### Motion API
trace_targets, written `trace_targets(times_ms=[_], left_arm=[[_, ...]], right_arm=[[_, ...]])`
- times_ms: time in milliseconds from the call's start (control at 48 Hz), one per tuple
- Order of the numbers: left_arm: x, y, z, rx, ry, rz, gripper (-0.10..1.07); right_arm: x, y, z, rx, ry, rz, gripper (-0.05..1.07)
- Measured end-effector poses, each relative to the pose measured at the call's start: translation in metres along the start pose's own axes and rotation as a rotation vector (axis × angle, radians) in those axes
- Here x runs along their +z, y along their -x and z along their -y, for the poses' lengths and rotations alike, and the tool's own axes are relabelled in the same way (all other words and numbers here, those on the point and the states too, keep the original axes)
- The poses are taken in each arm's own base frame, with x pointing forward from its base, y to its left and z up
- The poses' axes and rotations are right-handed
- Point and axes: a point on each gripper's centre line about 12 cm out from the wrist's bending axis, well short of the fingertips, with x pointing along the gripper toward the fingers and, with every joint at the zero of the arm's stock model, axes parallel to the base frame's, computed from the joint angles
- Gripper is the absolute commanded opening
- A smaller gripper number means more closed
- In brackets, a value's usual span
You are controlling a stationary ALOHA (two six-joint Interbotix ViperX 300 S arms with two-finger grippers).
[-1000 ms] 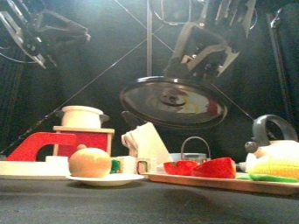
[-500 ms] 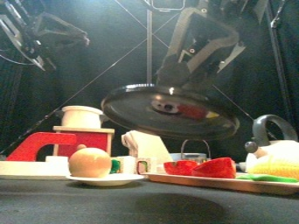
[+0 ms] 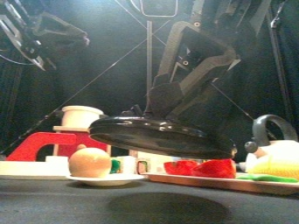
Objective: Grab pot lid and place in front middle of table
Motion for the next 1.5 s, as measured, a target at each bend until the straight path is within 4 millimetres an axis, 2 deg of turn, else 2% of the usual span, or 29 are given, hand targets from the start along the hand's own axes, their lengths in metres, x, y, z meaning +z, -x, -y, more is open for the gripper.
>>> trace_targets(times_ms=[521,1021,1500], left_arm=[[0.000,0.000,0.000,-0.001,-0.001,0.000,0.62],[0.000,0.000,0.000,0.001,0.000,-0.001,0.62],[0.000,0.000,0.000,0.000,-0.003,-0.001,0.62]], right_arm=[[0.000,0.000,-0.001,0.001,-0.005,-0.001,0.80],[-0.005,0.000,0.008,-0.076,-0.039,-0.043,0.80],[-0.003,0.004,0.011,-0.097,-0.015,-0.033,0.80]])
